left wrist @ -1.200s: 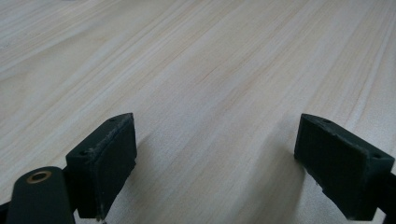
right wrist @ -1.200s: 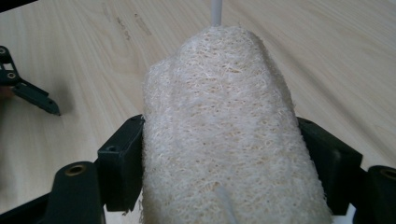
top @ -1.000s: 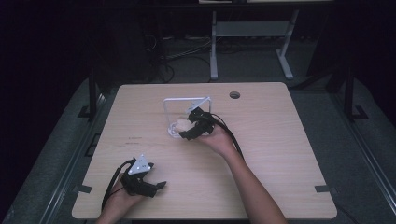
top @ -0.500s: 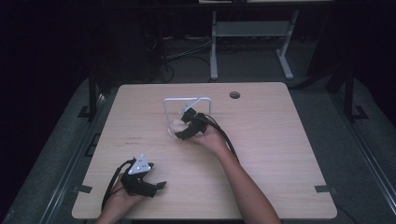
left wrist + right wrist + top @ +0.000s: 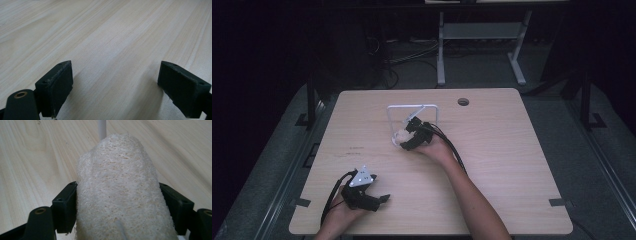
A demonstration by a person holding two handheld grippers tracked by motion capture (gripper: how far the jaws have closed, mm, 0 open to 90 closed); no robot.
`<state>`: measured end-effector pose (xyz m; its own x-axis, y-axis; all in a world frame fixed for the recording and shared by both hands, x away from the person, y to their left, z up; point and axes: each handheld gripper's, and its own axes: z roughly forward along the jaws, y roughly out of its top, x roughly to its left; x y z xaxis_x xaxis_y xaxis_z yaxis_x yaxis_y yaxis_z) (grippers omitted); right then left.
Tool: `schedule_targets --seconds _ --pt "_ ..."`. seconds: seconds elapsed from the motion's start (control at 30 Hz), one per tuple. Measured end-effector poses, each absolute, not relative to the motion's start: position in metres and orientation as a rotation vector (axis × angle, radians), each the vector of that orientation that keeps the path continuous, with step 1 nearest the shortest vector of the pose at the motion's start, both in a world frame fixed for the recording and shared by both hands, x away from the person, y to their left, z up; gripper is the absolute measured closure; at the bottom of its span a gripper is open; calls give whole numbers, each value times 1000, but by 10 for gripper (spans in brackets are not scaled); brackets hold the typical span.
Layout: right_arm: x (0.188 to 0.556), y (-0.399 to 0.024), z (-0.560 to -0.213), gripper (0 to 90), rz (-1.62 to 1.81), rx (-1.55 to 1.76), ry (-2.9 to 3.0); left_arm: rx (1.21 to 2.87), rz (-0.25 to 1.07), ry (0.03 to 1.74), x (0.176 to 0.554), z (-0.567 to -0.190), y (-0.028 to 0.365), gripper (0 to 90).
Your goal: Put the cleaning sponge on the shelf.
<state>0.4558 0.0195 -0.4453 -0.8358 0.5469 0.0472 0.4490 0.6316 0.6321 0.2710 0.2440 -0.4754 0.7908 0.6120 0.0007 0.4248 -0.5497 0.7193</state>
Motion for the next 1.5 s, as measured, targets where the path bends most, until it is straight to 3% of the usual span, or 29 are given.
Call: schedule_targets --seconds 0.63,1.17,1.5 --pt "458 22 -447 219 957 822 2685 2235 325 763 271 -475 244 121" --pt "444 15 -418 195 1000 789 2610 2239 326 762 271 -475 244 121" --pt "425 1 -406 259 1050 785 2627 2239 327 762 271 -475 244 121"
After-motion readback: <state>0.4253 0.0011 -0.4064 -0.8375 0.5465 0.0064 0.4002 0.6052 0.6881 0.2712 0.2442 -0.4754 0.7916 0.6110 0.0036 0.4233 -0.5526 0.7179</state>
